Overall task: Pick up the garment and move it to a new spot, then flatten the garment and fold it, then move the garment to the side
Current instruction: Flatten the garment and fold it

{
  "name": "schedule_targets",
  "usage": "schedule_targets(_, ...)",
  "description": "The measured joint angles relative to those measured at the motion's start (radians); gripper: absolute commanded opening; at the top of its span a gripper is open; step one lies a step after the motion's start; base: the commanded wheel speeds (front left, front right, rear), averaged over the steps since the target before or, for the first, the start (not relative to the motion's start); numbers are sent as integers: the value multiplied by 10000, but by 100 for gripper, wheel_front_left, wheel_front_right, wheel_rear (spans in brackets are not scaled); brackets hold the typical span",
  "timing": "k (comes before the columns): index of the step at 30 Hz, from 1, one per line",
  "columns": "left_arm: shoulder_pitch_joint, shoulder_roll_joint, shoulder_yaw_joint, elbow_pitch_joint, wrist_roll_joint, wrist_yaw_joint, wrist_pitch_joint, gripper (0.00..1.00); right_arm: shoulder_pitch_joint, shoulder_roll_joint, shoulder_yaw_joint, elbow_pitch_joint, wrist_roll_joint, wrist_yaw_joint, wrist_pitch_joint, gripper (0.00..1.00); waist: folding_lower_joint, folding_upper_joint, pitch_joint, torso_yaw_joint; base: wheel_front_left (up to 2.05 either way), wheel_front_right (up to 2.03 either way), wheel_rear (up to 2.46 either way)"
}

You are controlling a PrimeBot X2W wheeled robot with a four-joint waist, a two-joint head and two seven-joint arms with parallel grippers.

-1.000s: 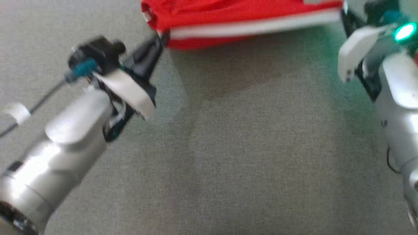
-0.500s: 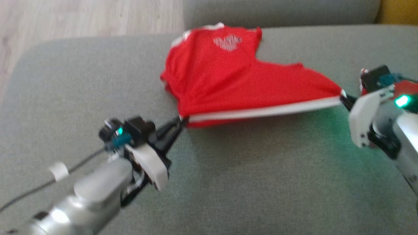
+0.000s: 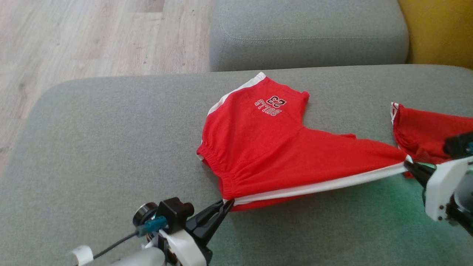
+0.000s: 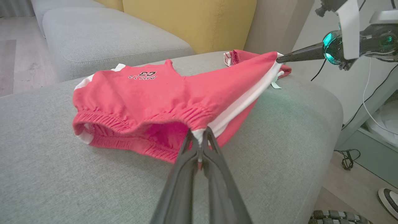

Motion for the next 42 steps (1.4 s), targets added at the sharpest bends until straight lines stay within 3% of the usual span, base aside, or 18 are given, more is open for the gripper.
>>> schedule_targets(4, -33, 50, 186, -368, -33, 362, 4, 0, 339, 33, -951, -663, -752, 0, -222, 0, 1, 0, 173, 112, 0, 0, 0)
schedule_targets(8, -316, -8, 639, -345, -150, 763, -10, 0, 35, 531, -1952, -1053, -1649, 0, -316, 0, 2, 0, 506, 291, 0, 0, 0)
schedule_targets(16, -1466, -777, 1404, 719, -347, 1258, -56, 0, -2016, 1549, -2777, -863, -3498, 0, -59, 0, 4, 0, 1539, 838, 0, 0, 0)
schedule_targets(22, -2209, -1530, 1674, 1701, -414, 1231, -180, 0, -3935, 1921, -2529, 251, -4452, 0, 40, 0, 5, 0, 2414, 1343, 0, 0, 0)
schedule_targets(29, -3132, -2431, 1789, 2790, -412, 832, -274, 0, -5773, 1925, -2036, 1718, -4916, 0, -17, 0, 6, -1, 3370, 2069, 0, 0, 0)
schedule_targets(42, -3769, -3570, 1887, 4263, -307, 213, -579, 0, -7453, 1806, -840, 3624, -5254, 0, -403, 0, 3, -1, 4533, 3218, 0, 0, 0)
